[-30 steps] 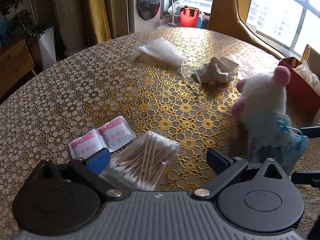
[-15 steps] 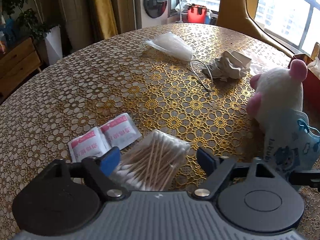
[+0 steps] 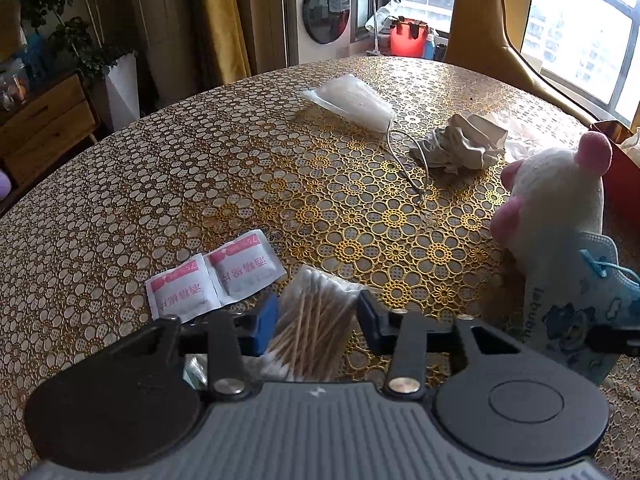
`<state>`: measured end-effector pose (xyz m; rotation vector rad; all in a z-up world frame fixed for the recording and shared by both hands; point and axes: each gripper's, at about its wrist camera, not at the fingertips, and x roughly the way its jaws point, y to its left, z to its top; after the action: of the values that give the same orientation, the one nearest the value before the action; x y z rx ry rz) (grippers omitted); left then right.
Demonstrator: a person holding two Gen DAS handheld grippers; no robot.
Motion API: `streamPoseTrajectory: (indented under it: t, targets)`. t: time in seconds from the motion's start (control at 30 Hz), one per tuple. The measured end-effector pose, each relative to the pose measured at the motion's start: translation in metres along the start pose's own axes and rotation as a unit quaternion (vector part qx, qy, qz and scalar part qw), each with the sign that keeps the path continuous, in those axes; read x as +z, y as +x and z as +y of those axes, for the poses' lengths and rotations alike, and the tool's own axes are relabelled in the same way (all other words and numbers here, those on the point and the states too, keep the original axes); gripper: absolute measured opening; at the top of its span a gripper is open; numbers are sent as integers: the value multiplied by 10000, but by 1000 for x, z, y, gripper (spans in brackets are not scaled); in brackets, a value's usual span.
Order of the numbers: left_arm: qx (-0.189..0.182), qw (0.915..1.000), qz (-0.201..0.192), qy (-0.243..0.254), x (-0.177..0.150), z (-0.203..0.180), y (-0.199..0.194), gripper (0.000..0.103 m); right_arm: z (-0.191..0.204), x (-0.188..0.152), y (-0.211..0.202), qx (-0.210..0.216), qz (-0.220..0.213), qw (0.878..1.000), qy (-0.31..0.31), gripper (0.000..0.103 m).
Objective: Organize soft objects
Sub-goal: 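Grasp the cotton swab bundle with the left gripper while the right gripper grasps the blue mask, then carry the cotton swabs and blue mask in both grippers over the red box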
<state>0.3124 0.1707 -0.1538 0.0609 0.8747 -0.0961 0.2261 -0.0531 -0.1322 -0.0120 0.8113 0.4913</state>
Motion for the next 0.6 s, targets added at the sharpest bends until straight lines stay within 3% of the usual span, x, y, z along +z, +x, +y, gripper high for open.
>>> streamPoseTrajectory:
  t: [0.13,0.6]
  targets:
    - [61,10000,-23,-36,-1,-2,-2,34,2,-2,-9,-32,-144,9998,-141,4]
    - [-41,9986,-42,-523,-2,-9,-30,24,-1,-5,-53,120,-547,9981,-267,2]
